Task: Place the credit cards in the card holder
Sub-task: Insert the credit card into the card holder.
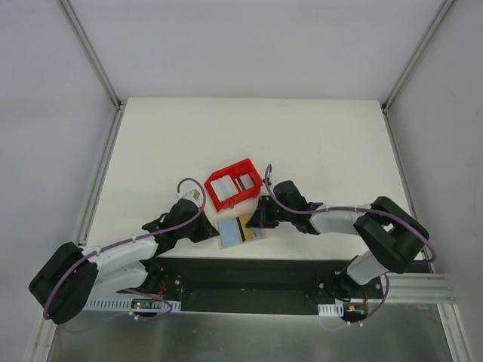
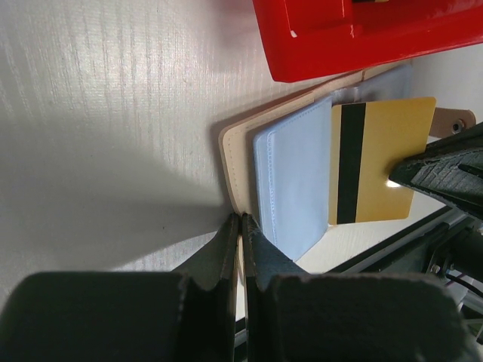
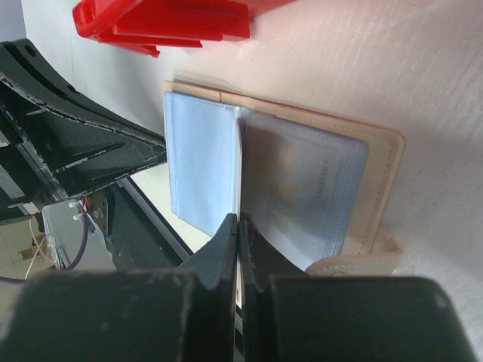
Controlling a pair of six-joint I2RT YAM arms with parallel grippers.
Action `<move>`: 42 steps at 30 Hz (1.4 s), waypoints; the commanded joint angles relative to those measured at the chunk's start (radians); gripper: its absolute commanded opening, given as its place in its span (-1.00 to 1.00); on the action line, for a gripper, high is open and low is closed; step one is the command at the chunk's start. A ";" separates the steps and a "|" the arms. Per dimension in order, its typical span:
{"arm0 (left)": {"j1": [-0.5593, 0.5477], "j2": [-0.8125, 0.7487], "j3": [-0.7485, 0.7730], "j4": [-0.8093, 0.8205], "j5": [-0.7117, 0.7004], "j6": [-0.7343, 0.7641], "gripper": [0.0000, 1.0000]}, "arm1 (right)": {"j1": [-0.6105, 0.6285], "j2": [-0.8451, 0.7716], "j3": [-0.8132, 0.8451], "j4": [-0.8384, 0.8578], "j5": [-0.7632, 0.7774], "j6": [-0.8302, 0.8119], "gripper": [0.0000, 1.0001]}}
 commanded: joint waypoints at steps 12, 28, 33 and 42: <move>0.003 0.023 0.024 -0.025 -0.020 0.019 -1.00 | -0.005 0.084 -0.038 0.162 -0.023 -0.003 -0.99; 0.003 0.017 0.018 -0.025 -0.021 0.013 -1.00 | 0.051 0.123 -0.036 0.237 0.030 0.126 -0.97; 0.003 0.016 0.016 -0.025 -0.024 0.016 -1.00 | 0.064 0.120 -0.026 0.214 0.067 0.128 -0.72; 0.003 0.008 0.015 -0.027 -0.024 0.016 -1.00 | 0.065 -0.015 0.060 -0.150 0.213 -0.043 -0.14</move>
